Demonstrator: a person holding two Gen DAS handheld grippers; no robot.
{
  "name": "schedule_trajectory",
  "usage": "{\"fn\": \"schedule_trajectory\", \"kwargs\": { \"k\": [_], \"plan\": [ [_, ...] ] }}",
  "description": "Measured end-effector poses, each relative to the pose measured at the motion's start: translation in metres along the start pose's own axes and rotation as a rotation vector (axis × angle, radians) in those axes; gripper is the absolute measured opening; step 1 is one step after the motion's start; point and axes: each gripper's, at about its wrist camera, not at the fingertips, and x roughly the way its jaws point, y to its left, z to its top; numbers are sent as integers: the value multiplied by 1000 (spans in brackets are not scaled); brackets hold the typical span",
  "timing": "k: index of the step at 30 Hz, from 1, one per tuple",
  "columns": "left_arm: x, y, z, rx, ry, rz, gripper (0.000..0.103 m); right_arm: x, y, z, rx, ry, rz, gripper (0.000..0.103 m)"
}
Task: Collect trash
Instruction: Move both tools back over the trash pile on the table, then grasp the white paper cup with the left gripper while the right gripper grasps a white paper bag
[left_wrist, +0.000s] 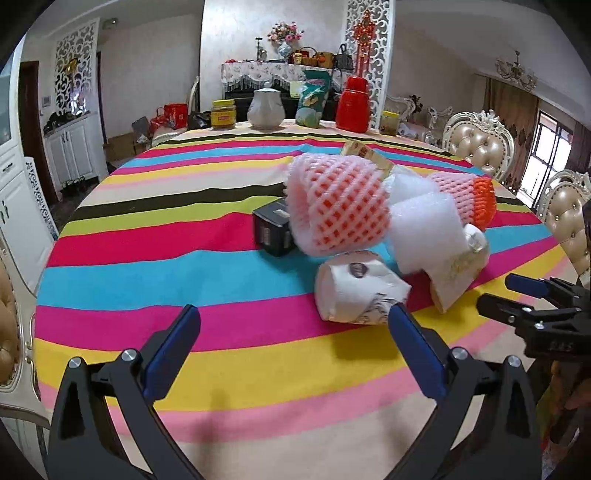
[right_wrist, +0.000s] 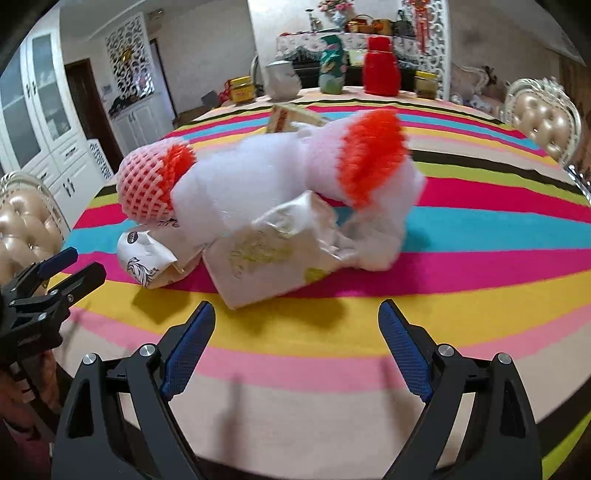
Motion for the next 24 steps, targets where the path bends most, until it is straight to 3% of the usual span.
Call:
{"fn": "schedule_trajectory", "kwargs": {
  "k": [6, 10, 13, 16, 18, 20, 24],
  "plan": [
    [3, 14, 2, -32, 13, 19, 99, 24, 19, 12, -32, 42, 1, 85],
    [6, 17, 2, -47, 30, 1, 98, 38, 30, 17, -60, 58, -76, 85],
    [8, 14, 4, -42, 39, -20, 98, 45, 29, 22, -67, 62, -114, 85],
    [9, 8, 2, -30, 44, -36, 98, 43, 16, 24, -33, 42, -91, 85],
    [12, 2, 3, -19, 50, -46, 98, 35, 6, 24, -7, 5, -64, 72],
    [14, -3, 3, -15, 59, -57, 99, 29, -4, 24, 5, -9, -77, 35],
    [20, -15, 7, -4, 73, -72, 99, 18, -24, 17, 44, -17, -77, 21]
  ]
}}
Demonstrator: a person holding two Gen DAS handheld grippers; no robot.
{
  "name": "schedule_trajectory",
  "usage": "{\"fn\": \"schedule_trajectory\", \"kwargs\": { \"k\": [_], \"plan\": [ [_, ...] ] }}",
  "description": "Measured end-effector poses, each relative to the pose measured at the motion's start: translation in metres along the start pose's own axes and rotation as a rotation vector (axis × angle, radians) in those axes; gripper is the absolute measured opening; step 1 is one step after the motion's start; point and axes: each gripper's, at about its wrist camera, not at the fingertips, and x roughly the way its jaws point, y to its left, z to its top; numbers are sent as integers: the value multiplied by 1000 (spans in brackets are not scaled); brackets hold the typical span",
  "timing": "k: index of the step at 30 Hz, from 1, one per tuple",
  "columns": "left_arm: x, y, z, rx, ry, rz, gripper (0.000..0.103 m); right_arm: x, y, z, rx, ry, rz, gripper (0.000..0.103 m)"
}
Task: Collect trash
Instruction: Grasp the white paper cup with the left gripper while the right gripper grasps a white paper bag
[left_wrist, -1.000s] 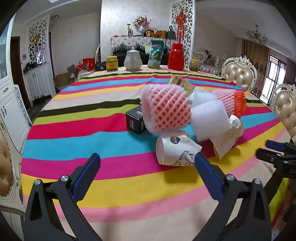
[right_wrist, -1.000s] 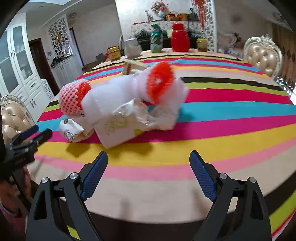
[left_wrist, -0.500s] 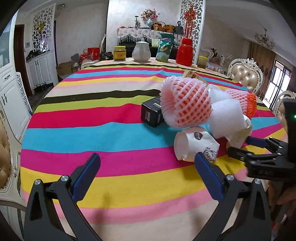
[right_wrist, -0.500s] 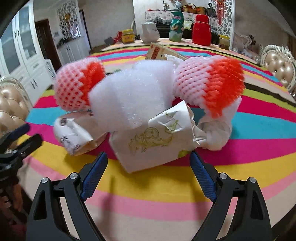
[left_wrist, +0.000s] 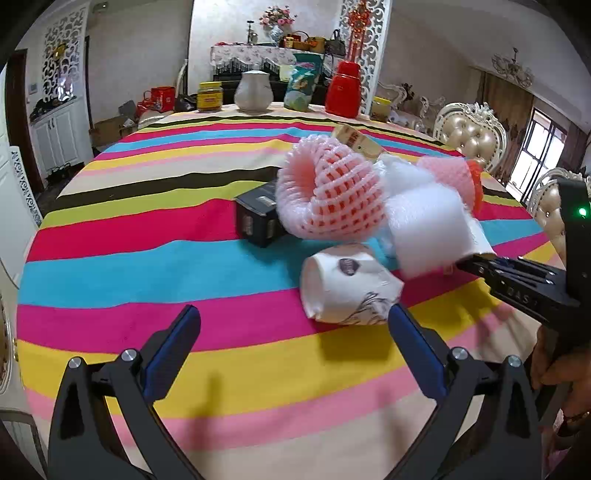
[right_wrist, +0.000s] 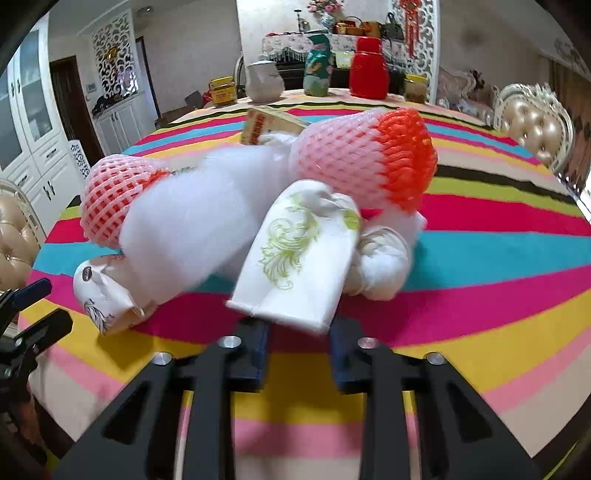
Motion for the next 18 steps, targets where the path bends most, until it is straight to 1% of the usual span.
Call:
{"fn": "schedule_trajectory", "kwargs": {
  "k": [1, 2, 7, 9, 10, 11, 12, 13, 14, 15, 17, 18],
  "plan": [
    [2, -3, 2, 4, 5, -1, 99, -3, -4, -2, 7, -5, -2, 16],
    [5, -6, 5, 6, 8, -6, 99, -6, -9, -4, 16, -9, -1, 14],
    [24, -18, 17, -11, 41, -31, 99, -15, -22, -16, 39, 18, 15, 16],
    [34, -21, 21, -15, 64, -24, 98, -21, -27, -21, 50, 23, 13, 28],
    [39, -23, 23, -19, 70, -17, 98, -23, -29, -23, 56, 21, 15, 50],
    [42, -24, 23, -22, 72, -16, 97, -27, -32, -24, 67, 7, 17, 75],
    [45, -25, 24, -24, 74, -14, 92, -31, -34, -25, 72, -10, 19, 80],
    [48, -25, 24, -24, 74, -20, 85, -34, -35, -27, 73, -15, 22, 80],
    [49, -26, 25, -21, 77, -48, 65, -35, -36, -27, 71, -15, 22, 80],
    [51, -28, 25, -16, 85, -59, 64, -36, -38, -26, 69, -19, 18, 80],
    [48, -30, 23, -2, 63, -55, 62, -38, -40, -25, 71, -23, 19, 80],
    [45, -31, 23, 0, 48, -66, 61, -37, -41, -24, 75, -24, 27, 80]
  ]
}}
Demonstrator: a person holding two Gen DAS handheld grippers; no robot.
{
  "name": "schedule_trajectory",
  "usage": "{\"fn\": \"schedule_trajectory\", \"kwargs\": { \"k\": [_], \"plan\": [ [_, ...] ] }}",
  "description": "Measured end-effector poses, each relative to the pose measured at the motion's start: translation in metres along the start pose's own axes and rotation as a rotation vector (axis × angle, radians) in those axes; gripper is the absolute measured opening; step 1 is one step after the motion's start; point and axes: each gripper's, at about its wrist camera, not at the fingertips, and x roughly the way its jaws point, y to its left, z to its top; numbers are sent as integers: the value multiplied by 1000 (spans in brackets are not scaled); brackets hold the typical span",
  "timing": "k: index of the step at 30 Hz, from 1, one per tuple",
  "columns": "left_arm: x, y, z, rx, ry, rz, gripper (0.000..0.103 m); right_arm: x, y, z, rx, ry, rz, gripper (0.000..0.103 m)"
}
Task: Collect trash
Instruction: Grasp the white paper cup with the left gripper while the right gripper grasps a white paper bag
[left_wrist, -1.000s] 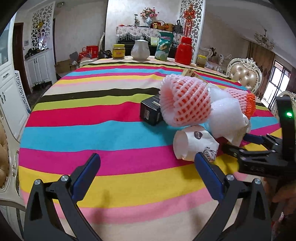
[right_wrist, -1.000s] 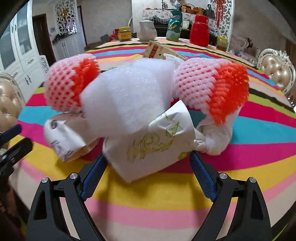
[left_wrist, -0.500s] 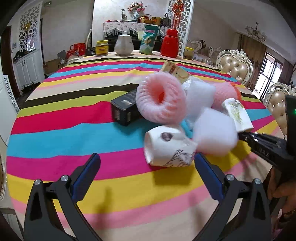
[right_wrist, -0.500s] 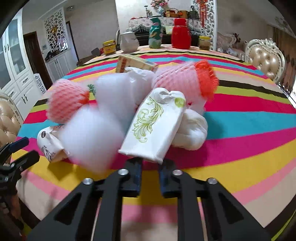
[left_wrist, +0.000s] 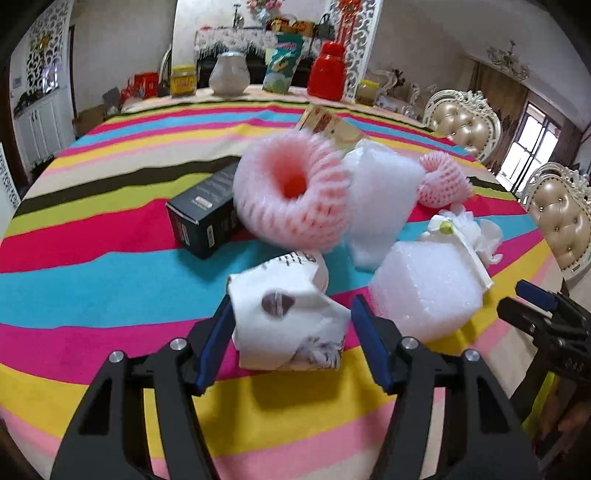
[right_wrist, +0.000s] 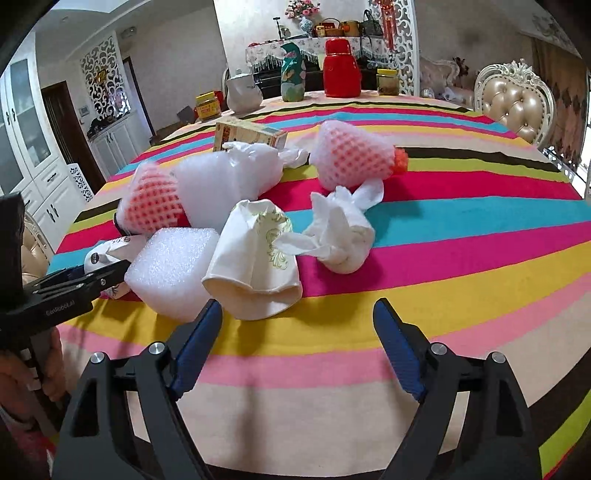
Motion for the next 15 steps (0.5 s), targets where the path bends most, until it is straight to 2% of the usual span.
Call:
{"fn": "schedule_trajectory", "kwargs": {
  "k": [4, 9, 12, 13, 15],
  "plan": [
    [-18, 5, -4, -12, -66, -9, 59, 3, 6, 4, -12, -5, 14, 80],
    [-44, 18, -10, -49, -157, -14, 59, 13, 22, 9, -53, 6, 23, 75],
    [-54, 29, -13, -73, -188, -24, 59, 14, 29, 11, -61, -6, 21, 63],
    [-55, 31, -14, -75, -193, -24, 59, 13, 28, 11, -54, -17, 21, 56],
    [-57, 33, -16, -70, -197, -28, 59, 11, 25, 15, -28, -42, 15, 50]
  ]
}}
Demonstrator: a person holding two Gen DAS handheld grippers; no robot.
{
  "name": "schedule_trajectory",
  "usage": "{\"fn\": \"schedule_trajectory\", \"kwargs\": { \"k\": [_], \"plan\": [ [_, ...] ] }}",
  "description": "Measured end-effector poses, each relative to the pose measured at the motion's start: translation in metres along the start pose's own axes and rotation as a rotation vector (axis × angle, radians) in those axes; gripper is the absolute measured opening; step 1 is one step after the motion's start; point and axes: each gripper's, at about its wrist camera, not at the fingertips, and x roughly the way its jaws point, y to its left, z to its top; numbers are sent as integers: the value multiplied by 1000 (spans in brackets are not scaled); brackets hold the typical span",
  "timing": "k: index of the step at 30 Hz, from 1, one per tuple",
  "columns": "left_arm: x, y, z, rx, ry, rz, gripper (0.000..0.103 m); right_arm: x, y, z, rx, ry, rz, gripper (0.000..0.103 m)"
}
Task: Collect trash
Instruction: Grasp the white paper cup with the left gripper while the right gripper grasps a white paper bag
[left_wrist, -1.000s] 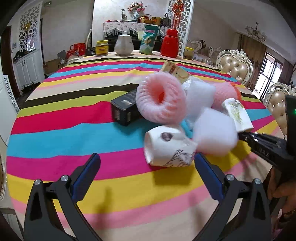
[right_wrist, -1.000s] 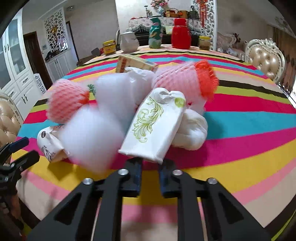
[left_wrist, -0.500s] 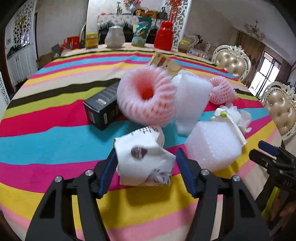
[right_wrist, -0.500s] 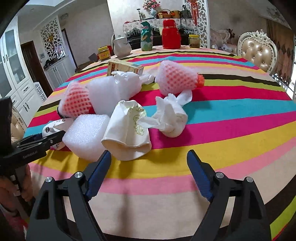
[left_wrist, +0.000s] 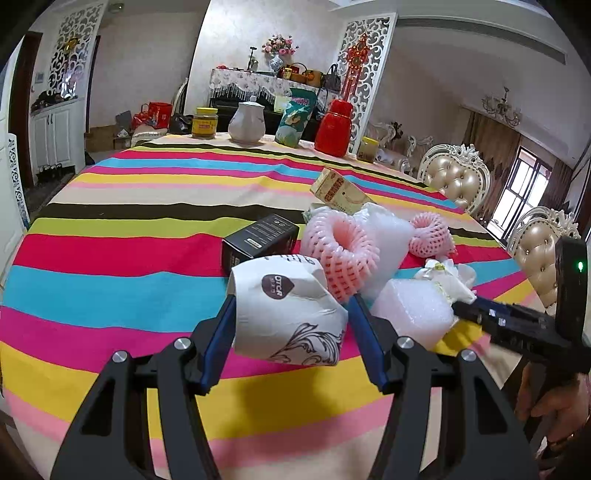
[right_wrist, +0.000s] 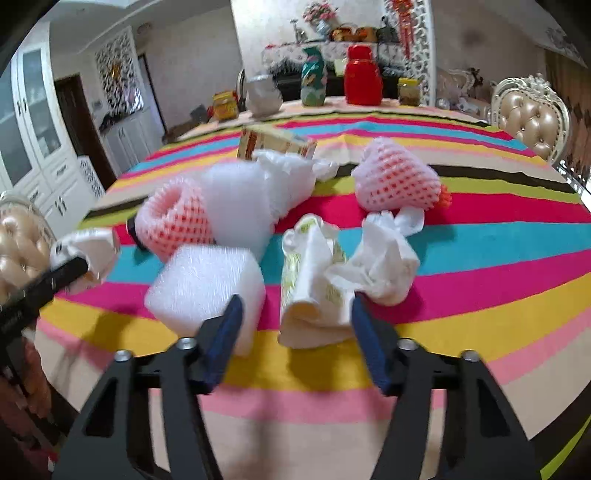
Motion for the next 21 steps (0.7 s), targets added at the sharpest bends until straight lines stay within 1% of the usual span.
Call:
{"fn": "schedule_trajectory", "kwargs": {
  "k": [2, 5, 9, 10, 11, 15, 21],
  "plan": [
    [-2, 1, -2, -1, -5, -2, 59, 0, -4, 5, 20, -13, -9, 44],
    [-1, 3, -5, -4, 3, -15, 59, 6, -6, 9, 27, 3, -11, 41],
    [1, 7, -7, -16, 13, -30, 59, 22, 2, 8, -1, 39, -12, 39],
    [0, 6, -7, -13, 10, -30, 59, 25, 3, 7, -6, 48, -15, 32],
    [-1, 5, -7, -9, 10, -30, 59, 29, 4, 6, -6, 59, -18, 22],
    [-4, 1, -8, 3, 9, -33, 59, 18, 9, 1, -19, 31, -15, 21],
    [-8, -11, -11, 28, 14, -47, 59, -11, 9, -9, -29, 8, 36, 21]
  ]
}}
